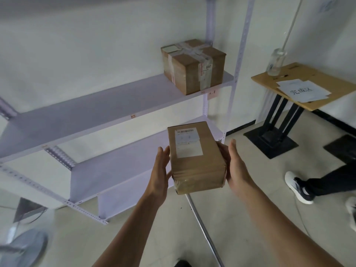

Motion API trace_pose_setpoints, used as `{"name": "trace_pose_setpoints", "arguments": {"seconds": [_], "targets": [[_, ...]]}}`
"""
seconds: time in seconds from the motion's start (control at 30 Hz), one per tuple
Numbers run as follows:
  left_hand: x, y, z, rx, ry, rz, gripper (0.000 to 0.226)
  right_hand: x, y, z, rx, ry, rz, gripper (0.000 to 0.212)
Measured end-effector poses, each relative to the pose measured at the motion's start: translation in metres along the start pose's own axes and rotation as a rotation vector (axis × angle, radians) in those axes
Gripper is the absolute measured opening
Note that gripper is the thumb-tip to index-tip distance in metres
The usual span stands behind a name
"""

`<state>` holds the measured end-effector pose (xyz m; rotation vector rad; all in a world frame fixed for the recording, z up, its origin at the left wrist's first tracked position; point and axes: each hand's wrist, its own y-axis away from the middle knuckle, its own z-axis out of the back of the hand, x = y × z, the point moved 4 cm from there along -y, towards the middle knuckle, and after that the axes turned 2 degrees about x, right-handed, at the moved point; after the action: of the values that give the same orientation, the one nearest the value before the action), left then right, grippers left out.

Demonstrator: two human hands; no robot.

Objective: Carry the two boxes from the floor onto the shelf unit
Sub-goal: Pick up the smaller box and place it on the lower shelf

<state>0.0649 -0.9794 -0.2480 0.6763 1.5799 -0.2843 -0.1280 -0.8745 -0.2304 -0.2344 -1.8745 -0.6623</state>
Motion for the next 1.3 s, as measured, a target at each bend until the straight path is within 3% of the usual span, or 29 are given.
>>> {"name": "trace_pose_setpoints", "arguments": {"seconds": [0.57,0.77,1.03,1.2,1.3], "targets": [[0.041,-0.207,-0.045,-0.032,0.102,0.167,0.073,0.025,-0.227,0.075,-0.038,0.153,-0.178,0.069],[0.059,-0.261,-0.055,-0.109,0.062,0.223,0.053,0.028,-0.288,0.095,-0.027,0.229,-0.235,0.070],[0.078,-0.333,-0.091,-0.273,0.072,0.303,0.045,0.036,-0.374,0.131,0.078,0.323,-0.316,0.064],[0.097,-0.374,-0.114,-0.346,0.102,0.343,0.062,0.036,-0.430,0.153,0.165,0.348,-0.373,0.052],[0.107,-0.398,-0.124,-0.396,0.116,0.373,0.070,0.029,-0.463,0.161,0.189,0.332,-0.412,0.060]]}}
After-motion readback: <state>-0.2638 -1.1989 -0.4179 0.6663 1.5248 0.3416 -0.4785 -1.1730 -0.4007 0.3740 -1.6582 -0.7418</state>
